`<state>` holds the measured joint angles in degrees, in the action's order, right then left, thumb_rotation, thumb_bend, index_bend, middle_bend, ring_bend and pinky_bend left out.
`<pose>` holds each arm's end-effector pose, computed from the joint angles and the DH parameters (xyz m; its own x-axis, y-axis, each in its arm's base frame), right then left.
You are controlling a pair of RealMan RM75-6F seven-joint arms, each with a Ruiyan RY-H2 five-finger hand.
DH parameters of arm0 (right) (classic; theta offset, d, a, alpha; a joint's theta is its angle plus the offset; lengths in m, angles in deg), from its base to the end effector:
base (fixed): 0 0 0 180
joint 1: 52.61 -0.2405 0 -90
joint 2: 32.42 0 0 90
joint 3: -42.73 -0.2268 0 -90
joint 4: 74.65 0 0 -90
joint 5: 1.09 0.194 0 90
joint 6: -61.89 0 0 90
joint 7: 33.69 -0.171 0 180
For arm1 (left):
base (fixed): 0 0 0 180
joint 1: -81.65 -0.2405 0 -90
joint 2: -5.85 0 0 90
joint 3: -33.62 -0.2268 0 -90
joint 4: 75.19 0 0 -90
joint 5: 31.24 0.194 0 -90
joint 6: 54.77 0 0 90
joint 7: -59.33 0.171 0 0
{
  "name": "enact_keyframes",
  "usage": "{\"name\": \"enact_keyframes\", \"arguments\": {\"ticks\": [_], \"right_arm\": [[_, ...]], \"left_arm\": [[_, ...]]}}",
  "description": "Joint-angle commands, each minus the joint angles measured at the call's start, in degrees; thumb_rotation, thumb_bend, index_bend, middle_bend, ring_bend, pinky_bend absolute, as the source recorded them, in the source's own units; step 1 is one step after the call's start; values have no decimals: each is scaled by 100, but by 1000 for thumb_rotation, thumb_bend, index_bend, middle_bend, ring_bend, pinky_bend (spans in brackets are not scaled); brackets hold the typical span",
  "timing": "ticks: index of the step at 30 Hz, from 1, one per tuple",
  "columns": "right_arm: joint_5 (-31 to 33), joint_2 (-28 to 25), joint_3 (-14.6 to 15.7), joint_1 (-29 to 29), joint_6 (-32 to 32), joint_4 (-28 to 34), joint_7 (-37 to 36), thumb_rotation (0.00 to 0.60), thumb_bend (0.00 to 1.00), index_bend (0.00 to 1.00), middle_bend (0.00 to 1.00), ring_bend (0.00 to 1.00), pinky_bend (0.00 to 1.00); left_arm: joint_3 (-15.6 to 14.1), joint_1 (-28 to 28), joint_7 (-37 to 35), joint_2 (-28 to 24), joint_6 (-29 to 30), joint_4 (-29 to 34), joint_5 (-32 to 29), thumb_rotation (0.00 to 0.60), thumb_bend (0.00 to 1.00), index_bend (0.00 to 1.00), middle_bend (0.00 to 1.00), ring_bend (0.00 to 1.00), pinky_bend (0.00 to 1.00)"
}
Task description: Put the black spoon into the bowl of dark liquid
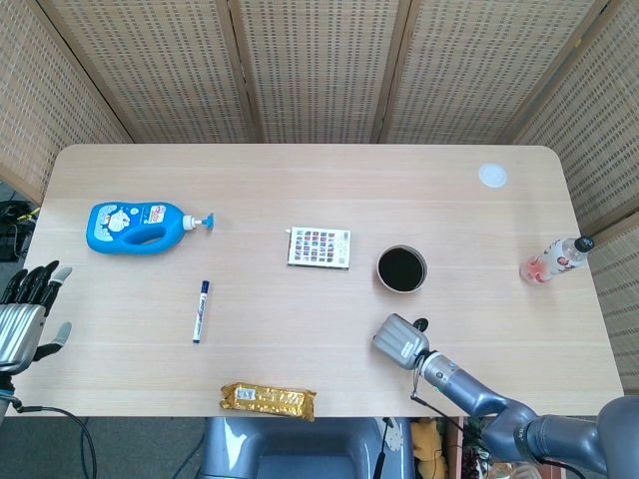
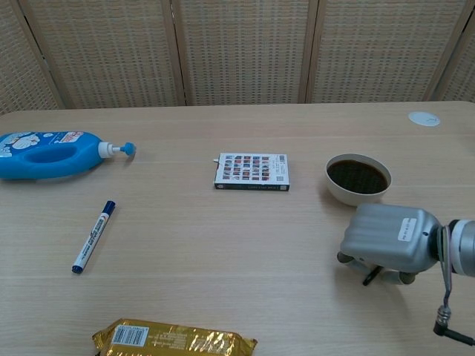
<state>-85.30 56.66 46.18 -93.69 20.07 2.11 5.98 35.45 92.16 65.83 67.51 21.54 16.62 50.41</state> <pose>-0.1766 -0.2794 -0.0710 0.9472 -0.0447 0.3176 -0.2333 -0.7753 0.5869 -0.2866 0.2279 0.1539 0.5357 0.1224 0.8355 0.8436 -0.0342 -0.5359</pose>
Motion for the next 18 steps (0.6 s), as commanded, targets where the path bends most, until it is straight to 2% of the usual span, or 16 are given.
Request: {"name": "enact_keyframes", "arguments": {"ticks": [1,10,18], "right_arm": [[88,-20,42,1,79,7,46,600,446,564,816,727,688],[139,-58,83,27,23,41,44,600,551,583,822,731,694],[121,-187,107,81,-141,157,-35,600,585,595,828,738,703]], "left_arm": [[-4,-5,-12,1,-10,-13,-16,600,414,0,0,0,0],[-5,-4,-26,-2,3,-19,6,600,414,0,0,0,0],[-14,-24,-36,-15,35,-10,18,600,414,0,0,0,0]]}}
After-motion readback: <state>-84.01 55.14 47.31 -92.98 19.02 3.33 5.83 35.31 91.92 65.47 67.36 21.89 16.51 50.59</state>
